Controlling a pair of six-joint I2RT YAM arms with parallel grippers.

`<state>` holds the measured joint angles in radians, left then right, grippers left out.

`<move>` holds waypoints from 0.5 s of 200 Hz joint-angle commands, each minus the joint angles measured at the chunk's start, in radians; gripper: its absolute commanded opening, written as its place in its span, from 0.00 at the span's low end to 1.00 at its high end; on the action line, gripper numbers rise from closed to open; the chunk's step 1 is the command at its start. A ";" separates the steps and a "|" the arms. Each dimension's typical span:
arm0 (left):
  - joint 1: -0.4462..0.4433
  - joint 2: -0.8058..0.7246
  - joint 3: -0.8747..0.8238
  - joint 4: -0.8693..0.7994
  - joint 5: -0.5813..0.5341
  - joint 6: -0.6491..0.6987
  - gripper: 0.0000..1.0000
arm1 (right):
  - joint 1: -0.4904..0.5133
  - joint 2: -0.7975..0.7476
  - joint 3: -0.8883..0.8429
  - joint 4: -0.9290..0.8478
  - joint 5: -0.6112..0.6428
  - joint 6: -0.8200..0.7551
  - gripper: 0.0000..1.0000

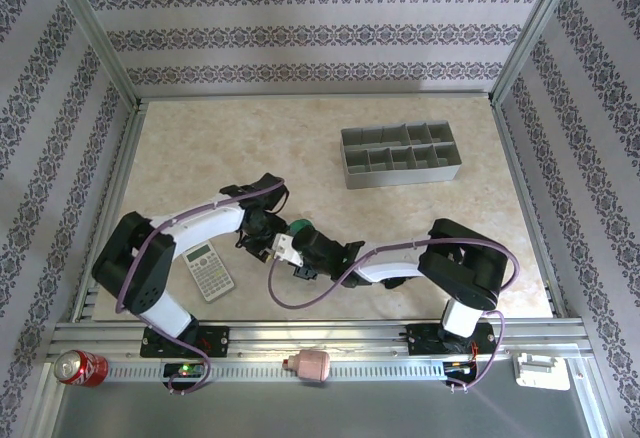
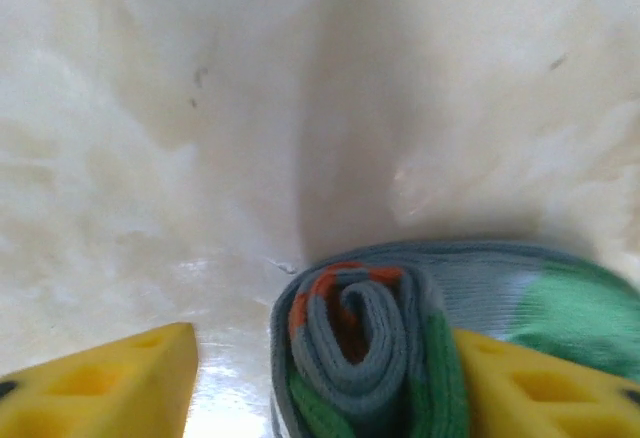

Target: Roll the socks

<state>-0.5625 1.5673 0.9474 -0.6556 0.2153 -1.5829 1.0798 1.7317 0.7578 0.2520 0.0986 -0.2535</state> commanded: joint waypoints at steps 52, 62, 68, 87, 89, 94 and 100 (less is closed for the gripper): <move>0.033 -0.227 -0.048 -0.008 -0.121 0.013 0.77 | -0.141 0.076 -0.104 -0.162 -0.292 0.214 0.00; 0.033 -0.238 -0.064 0.028 -0.102 0.030 0.75 | -0.161 0.083 -0.108 -0.156 -0.330 0.231 0.00; 0.032 -0.241 -0.074 0.042 -0.092 0.033 0.74 | -0.172 0.087 -0.109 -0.154 -0.352 0.239 0.00; 0.030 -0.253 -0.111 0.099 -0.063 0.042 0.69 | -0.203 0.097 -0.108 -0.153 -0.412 0.254 0.00; 0.030 -0.255 -0.116 0.106 -0.060 0.041 0.69 | -0.207 0.099 -0.106 -0.155 -0.420 0.258 0.00; 0.029 -0.256 -0.125 0.121 -0.055 0.039 0.68 | -0.220 0.105 -0.100 -0.163 -0.445 0.265 0.00; 0.029 -0.259 -0.139 0.150 -0.048 0.037 0.66 | -0.231 0.109 -0.093 -0.171 -0.464 0.270 0.00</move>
<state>-0.5411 1.3224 0.8600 -0.5961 0.1493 -1.5536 0.8978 1.7416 0.7219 0.3393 -0.2722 -0.0494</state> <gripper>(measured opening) 0.687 0.140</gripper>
